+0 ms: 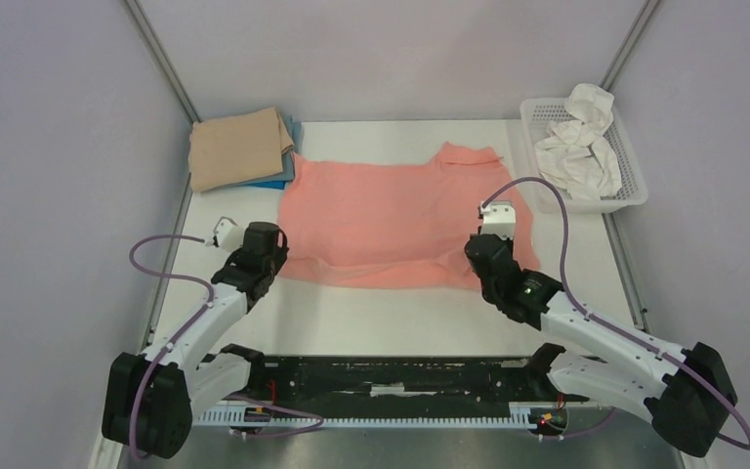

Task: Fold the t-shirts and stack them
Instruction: Fold the flattened tshirt in 1/3 of the way

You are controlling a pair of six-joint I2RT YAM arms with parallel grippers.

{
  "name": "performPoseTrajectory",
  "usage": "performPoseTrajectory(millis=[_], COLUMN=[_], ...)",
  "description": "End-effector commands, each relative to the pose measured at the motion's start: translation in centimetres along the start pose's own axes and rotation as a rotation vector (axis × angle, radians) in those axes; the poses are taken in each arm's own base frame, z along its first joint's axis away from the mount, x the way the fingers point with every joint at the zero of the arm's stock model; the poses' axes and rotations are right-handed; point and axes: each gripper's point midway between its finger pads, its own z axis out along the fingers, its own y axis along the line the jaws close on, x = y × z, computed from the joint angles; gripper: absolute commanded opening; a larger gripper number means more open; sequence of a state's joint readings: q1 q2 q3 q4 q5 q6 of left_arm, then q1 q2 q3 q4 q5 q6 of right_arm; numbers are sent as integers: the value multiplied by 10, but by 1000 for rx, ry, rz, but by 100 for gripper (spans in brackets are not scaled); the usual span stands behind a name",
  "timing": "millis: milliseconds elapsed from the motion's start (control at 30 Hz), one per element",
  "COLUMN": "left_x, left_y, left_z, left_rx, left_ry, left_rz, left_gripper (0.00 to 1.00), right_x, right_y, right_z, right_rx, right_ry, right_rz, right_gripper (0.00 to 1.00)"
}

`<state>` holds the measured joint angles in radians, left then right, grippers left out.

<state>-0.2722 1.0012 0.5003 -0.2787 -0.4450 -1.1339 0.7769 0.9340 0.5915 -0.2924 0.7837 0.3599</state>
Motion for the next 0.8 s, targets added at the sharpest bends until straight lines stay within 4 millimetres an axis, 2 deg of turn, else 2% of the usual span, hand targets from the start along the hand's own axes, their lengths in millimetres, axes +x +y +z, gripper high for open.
performPoseTrajectory(millis=[0, 167, 333, 433, 533, 633, 767], left_x=[-34, -41, -44, -47, -51, -52, -40], left_y=[-30, -44, -49, -47, -42, -42, -48], left_z=[9, 27, 45, 50, 55, 64, 80], left_rx=[46, 46, 12, -8, -27, -39, -52], left_ry=[-119, -129, -132, -156, -186, -175, -114], left_rz=[-68, -82, -90, -99, -110, -97, -49], left_gripper=[2, 2, 2, 2, 2, 2, 2], right_x=[-44, -46, -50, -61, -61, -58, -52], right_y=[9, 8, 6, 7, 3, 9, 22], right_z=[16, 39, 57, 67, 78, 91, 112], right_rx=[0, 37, 62, 70, 83, 52, 5], right_ry=[-101, -70, -71, -83, -66, -42, -5], right_rz=[34, 42, 39, 47, 42, 17, -11], right_gripper=[0, 0, 0, 0, 0, 0, 3])
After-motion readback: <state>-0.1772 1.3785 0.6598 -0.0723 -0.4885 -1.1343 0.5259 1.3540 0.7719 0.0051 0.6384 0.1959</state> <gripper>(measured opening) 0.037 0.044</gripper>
